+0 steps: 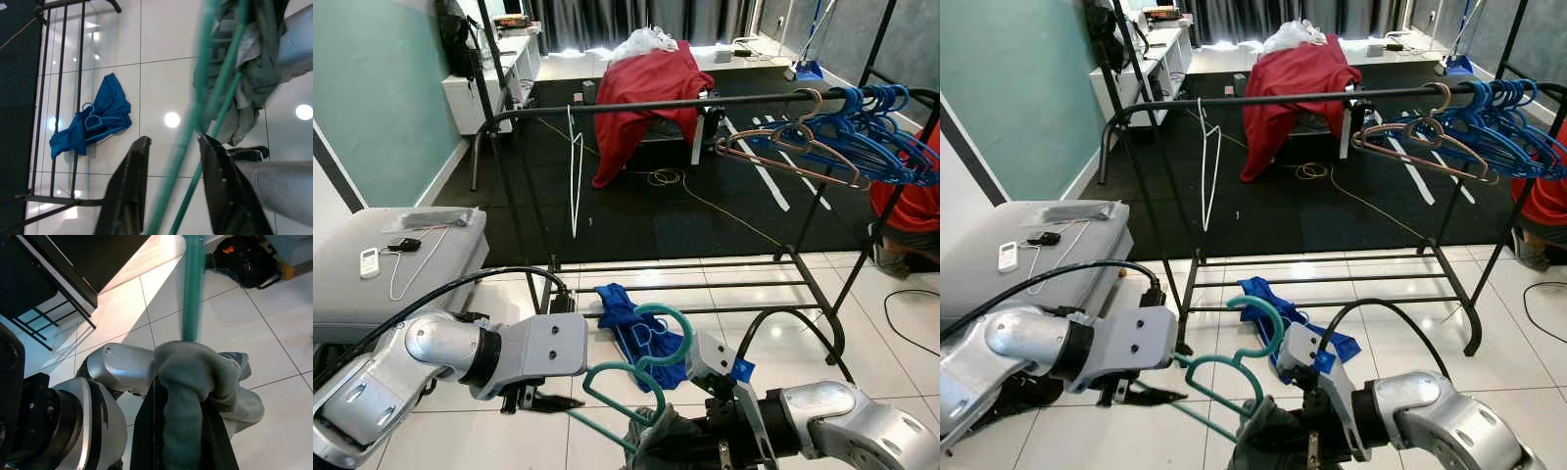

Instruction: Hang hanger

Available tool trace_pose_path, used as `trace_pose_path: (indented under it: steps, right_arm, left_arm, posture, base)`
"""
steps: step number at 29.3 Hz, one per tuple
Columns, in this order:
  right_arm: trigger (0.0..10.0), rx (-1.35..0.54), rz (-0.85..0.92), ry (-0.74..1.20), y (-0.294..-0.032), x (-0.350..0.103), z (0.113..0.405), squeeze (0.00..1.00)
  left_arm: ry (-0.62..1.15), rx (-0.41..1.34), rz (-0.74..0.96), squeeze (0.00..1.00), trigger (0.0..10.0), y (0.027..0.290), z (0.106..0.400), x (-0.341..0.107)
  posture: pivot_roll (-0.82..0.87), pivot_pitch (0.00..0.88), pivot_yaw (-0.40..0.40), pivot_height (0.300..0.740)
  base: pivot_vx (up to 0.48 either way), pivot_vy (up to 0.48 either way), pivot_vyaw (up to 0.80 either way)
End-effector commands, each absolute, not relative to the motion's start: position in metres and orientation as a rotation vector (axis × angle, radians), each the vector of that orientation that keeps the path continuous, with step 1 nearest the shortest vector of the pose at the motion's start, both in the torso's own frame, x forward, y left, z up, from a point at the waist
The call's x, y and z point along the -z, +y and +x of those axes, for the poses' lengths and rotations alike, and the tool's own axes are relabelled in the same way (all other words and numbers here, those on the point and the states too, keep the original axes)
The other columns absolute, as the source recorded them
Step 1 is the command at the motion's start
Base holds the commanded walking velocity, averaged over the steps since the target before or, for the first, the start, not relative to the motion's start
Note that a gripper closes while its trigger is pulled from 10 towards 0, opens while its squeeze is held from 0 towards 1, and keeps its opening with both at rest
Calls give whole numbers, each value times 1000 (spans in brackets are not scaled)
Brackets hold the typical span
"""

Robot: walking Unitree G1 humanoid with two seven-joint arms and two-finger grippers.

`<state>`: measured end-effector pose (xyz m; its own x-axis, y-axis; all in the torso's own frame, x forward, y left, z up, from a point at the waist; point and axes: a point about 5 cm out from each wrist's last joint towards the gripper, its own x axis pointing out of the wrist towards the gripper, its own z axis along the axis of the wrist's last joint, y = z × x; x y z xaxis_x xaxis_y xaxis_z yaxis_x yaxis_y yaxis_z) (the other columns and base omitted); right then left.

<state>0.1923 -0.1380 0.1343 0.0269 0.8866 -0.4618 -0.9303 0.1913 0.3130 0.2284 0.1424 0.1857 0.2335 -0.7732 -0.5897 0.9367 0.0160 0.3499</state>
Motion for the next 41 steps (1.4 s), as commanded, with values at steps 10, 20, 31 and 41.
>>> trace_pose_path:
  steps: [10, 20, 31, 41]
  right_arm:
    - [0, -1411, -106, 616, -136, -137, 195, 0]
    - [0, -1398, -140, 609, -137, -136, 198, 0]
    - [0, -1381, -171, 596, -138, -135, 201, 0]
    - [0, -1349, -211, 589, -141, -133, 205, 0]
  left_arm:
    - [318, 1340, 797, 0, 0, 149, 231, -179]
    - [316, 1334, 796, 0, 0, 147, 231, -178]
    - [323, 1337, 783, 0, 0, 148, 230, -176]
    - [389, 1484, 549, 0, 0, 159, 212, -185]
  posture:
    - [-96, 0, 35, 740]
    - [-95, 0, 27, 740]
    - [-97, 0, 27, 740]
    - [-99, 0, 30, 740]
  base:
    - [0, 0, 0]
    - [0, 0, 0]
    - [0, 0, 0]
    - [0, 0, 0]
